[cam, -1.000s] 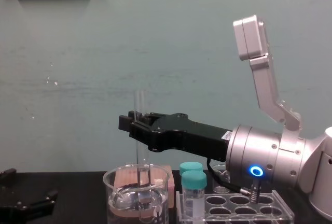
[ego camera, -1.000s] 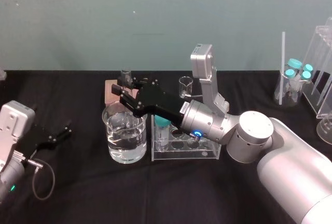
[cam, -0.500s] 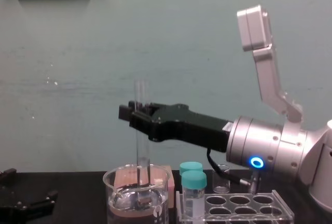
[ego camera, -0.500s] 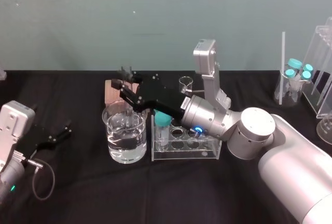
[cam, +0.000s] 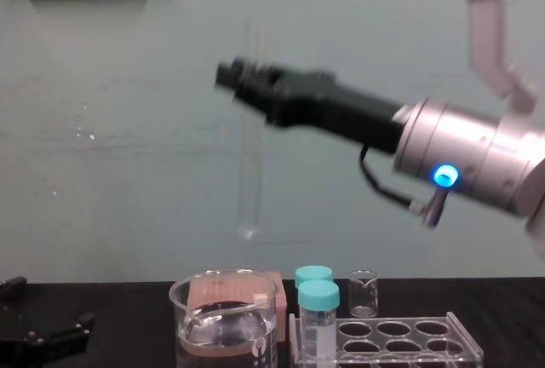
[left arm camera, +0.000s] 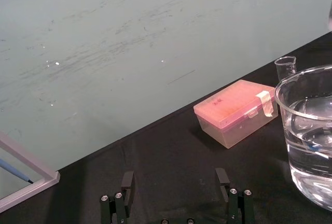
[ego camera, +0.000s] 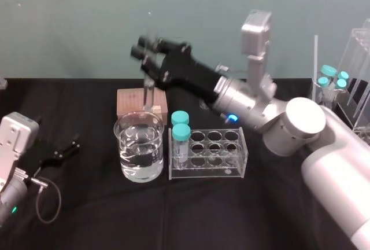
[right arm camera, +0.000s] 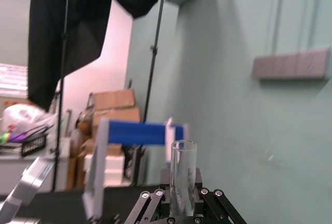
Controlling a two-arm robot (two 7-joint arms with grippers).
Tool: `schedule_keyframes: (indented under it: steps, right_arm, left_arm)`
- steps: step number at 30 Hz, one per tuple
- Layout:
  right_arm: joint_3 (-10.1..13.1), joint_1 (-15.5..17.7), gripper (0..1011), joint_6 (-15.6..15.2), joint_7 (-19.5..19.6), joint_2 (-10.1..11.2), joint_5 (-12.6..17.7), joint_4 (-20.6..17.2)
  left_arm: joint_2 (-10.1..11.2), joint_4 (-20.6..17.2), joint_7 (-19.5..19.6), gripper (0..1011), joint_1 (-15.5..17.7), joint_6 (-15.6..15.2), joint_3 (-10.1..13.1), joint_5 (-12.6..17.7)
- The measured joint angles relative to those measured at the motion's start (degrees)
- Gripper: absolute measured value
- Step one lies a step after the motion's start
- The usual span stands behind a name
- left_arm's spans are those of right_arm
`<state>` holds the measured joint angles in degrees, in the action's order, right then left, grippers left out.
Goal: Hold the test tube with one hand and immerse one end into the beaker, then return it to the test tube rack.
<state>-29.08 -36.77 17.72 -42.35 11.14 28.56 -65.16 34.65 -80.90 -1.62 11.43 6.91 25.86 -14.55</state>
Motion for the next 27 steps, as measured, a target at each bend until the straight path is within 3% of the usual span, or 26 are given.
schedule_keyframes:
  steps: [10, 17, 27]
  right_arm:
    - [5.38, 3.91, 231, 1.41, 6.81, 5.04, -0.81, -9.71]
    - [8.71, 10.37, 231, -1.73, 12.21, 8.20, -2.15, -14.76]
    - [11.70, 17.08, 231, -5.27, 17.44, 10.43, -5.28, -16.33]
  left_arm:
    - [0.00, 0.00, 0.00, 1000, 0.00, 0.00, 0.00, 0.00]
    - [0.00, 0.00, 0.00, 1000, 0.00, 0.00, 0.00, 0.00]
    - [0.00, 0.00, 0.00, 1000, 0.00, 0.00, 0.00, 0.00]
